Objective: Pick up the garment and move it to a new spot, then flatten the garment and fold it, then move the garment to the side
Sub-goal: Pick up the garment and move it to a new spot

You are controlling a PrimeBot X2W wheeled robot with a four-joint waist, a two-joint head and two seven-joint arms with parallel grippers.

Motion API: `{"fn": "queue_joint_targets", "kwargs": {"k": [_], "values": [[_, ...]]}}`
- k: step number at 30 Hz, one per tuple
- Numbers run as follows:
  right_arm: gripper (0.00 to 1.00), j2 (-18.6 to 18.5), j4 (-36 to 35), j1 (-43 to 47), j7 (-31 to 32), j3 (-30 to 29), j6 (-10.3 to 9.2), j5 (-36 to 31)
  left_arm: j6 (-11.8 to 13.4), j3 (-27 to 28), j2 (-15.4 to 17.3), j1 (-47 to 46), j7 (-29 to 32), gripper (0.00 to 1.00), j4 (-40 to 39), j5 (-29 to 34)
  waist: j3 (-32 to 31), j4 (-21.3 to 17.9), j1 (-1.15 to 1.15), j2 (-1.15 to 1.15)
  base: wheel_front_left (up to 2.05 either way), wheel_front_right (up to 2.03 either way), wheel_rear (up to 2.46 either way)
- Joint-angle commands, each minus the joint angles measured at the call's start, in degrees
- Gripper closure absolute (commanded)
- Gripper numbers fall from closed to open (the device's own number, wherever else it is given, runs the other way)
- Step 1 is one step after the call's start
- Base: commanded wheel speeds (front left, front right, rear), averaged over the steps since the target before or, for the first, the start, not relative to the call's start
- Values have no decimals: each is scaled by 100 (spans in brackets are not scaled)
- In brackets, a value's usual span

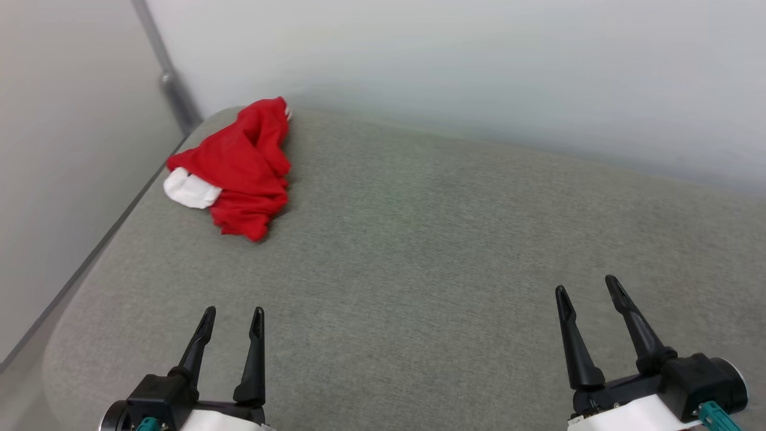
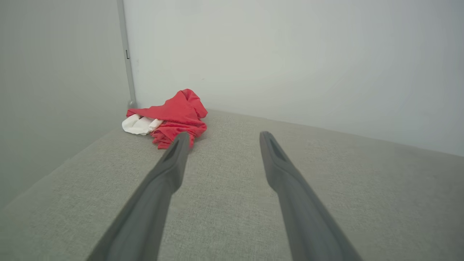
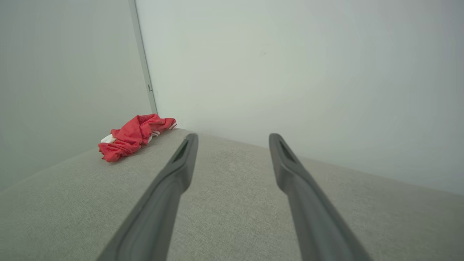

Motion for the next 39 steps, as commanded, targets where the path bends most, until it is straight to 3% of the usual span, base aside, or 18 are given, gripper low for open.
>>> {"fn": "queue_joint_targets", "kwargs": {"k": [1, 15, 26, 30, 35, 39], "values": [[0, 1, 8, 86, -15, 8, -2, 2, -8, 14, -5, 51, -14, 0, -11, 1, -7, 100, 0, 0, 0, 0, 0], [0, 1, 38, 48, -15, 84, -2, 147, -9, 3, -5, 82, -14, 0, 127, 44, -22, 411, 0, 0, 0, 0, 0], [0, 0, -54, -197, -14, 113, -2, -8, -42, 116, -5, -376, -15, 0, 439, -230, 442, 158, 0, 0, 0, 0, 0], [0, 0, -106, -359, -14, 129, -2, -177, -45, -121, 317, -930, -14, 0, 735, -505, 890, -24, 0, 0, 0, 0, 0], [0, -37, -182, -634, -14, 223, -2, -389, -47, -484, 1005, -1926, 53, 0, 1406, -1215, 1536, -290, 0, 0, 0, 0, 0], [0, -49, -231, -827, -14, 191, -2, -347, -47, -751, 1614, -2928, 866, 0, 1947, -1714, 1954, -480, 0, 0, 0, 0, 0]]}}
